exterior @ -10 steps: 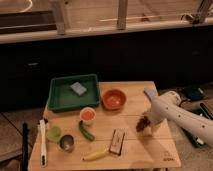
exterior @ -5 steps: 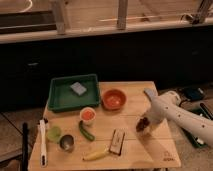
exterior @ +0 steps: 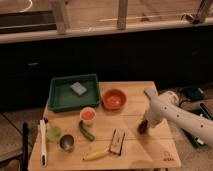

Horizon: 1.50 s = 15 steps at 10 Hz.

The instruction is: Place grapes in red bowl

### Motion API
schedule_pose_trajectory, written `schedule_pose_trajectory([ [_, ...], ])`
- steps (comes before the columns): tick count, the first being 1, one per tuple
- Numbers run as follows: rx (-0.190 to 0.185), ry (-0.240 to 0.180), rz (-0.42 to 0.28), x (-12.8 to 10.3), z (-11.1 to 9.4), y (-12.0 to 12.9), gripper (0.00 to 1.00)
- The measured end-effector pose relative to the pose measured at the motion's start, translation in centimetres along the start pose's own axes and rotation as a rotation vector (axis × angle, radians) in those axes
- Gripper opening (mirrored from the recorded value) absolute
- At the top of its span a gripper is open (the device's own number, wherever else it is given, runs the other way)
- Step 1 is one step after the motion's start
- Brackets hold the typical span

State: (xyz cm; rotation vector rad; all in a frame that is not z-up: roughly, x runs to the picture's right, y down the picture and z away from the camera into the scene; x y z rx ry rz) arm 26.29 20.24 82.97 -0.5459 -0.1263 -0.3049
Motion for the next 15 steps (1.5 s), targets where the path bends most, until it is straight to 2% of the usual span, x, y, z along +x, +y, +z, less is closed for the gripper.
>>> schedule_pose_trajectory([
  [1, 0.003, 0.006, -0.014, 0.0, -1.7, -0.2, 0.03],
  [2, 0.006, 0.009, -0.021, 0.0, -2.7, -0.5, 0.01],
  [3, 0.008, 0.016, -0.034, -0.2, -4.1, -0.8, 0.0],
  [7, 0.019, 0.037, -0.075, -0.7, -6.7, -1.7, 0.0],
  [9, 0.019, 0.054, -0.103, -1.3, -9.2, -2.6, 0.0],
  [13, 0.023, 0.073, -0.151, -2.1, -10.5, -3.3, 0.0],
  [15, 0.03, 0.087, -0.189, -2.7, -12.6, -4.3, 0.0],
])
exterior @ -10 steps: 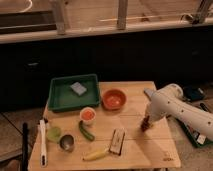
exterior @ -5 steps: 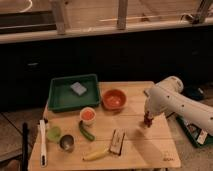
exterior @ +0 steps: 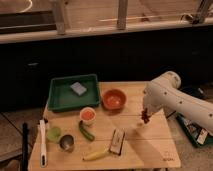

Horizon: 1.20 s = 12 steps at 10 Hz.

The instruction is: Place grapes in red bowl

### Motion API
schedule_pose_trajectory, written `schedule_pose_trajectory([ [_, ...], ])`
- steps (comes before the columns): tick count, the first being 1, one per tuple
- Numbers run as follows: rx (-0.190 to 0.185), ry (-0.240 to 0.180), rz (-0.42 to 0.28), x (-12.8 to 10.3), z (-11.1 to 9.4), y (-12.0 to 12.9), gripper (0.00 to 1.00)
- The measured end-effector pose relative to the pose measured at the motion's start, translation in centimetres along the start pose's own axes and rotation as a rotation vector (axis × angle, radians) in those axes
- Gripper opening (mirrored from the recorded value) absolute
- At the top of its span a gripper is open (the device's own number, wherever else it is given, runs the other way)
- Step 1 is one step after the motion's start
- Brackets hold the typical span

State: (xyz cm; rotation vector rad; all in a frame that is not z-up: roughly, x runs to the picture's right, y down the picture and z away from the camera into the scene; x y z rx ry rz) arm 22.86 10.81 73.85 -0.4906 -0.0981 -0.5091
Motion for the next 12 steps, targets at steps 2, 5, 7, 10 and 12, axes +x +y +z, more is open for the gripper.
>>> schedule_pose_trajectory([
  [2, 0.004, 0.004, -0.033, -0.4, -0.7, -0.8, 0.0],
  [5, 0.01, 0.015, -0.074, -0.2, -1.5, -2.0, 0.0],
  [7, 0.014, 0.019, -0.104, -0.4, -1.9, -2.8, 0.0],
  [10, 0.015, 0.03, -0.15, -0.6, -2.7, -3.7, 0.0],
  [12, 0.015, 0.039, -0.182, -1.2, -3.2, -4.7, 0.0],
])
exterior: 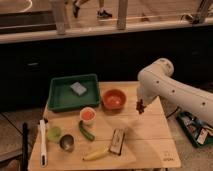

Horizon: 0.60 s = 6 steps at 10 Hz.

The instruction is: Place grapes in red bowl

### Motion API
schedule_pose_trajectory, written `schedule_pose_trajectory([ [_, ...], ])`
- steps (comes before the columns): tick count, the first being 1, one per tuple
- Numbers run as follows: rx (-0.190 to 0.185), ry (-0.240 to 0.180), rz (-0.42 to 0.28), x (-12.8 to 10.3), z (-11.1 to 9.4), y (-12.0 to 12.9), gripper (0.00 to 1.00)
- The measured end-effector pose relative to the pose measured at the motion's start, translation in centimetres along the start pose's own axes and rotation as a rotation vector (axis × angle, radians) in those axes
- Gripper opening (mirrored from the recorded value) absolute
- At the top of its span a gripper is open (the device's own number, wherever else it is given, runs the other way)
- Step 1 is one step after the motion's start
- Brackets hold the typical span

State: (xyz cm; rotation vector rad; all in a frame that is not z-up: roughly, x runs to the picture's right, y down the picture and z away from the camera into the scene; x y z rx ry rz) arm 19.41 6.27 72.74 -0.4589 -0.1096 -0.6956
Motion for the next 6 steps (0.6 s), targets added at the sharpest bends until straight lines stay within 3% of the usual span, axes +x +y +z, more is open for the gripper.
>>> schedule_pose_trajectory([
  [6, 0.003, 0.021, -0.078, -1.3, -0.7, -1.9, 0.0],
])
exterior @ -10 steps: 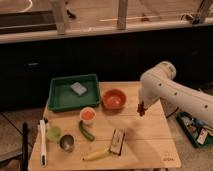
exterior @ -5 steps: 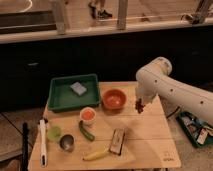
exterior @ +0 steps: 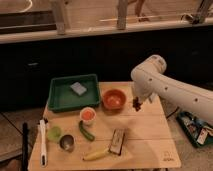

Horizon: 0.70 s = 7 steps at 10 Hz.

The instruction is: Place grapes in red bowl

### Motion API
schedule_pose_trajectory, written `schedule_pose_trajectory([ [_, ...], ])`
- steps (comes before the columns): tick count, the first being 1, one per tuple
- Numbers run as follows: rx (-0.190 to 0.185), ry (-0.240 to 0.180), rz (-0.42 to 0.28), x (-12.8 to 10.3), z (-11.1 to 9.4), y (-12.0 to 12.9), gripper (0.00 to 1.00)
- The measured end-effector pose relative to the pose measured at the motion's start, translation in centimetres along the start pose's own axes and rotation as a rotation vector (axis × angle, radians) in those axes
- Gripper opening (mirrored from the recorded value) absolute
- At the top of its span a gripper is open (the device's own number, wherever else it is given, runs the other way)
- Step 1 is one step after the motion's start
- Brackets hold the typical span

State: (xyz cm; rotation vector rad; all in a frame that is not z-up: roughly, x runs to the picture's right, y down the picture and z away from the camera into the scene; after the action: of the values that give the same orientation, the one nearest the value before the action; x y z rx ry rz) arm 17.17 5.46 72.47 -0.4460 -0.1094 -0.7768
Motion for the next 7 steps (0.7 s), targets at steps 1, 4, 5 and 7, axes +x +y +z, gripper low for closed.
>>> schedule_pose_trajectory([
  [1, 0.002, 0.001, -0.011, -0.4, -0.2, -0.4, 0.0],
  [4, 0.004, 0.0, -0.047, -0.8, -0.5, -0.6, 0.0],
  [5, 0.006, -0.004, -0.065, -1.2, -0.7, -0.9, 0.0],
  [7, 0.006, -0.009, -0.089, -1.9, -1.0, -1.1, 0.0],
])
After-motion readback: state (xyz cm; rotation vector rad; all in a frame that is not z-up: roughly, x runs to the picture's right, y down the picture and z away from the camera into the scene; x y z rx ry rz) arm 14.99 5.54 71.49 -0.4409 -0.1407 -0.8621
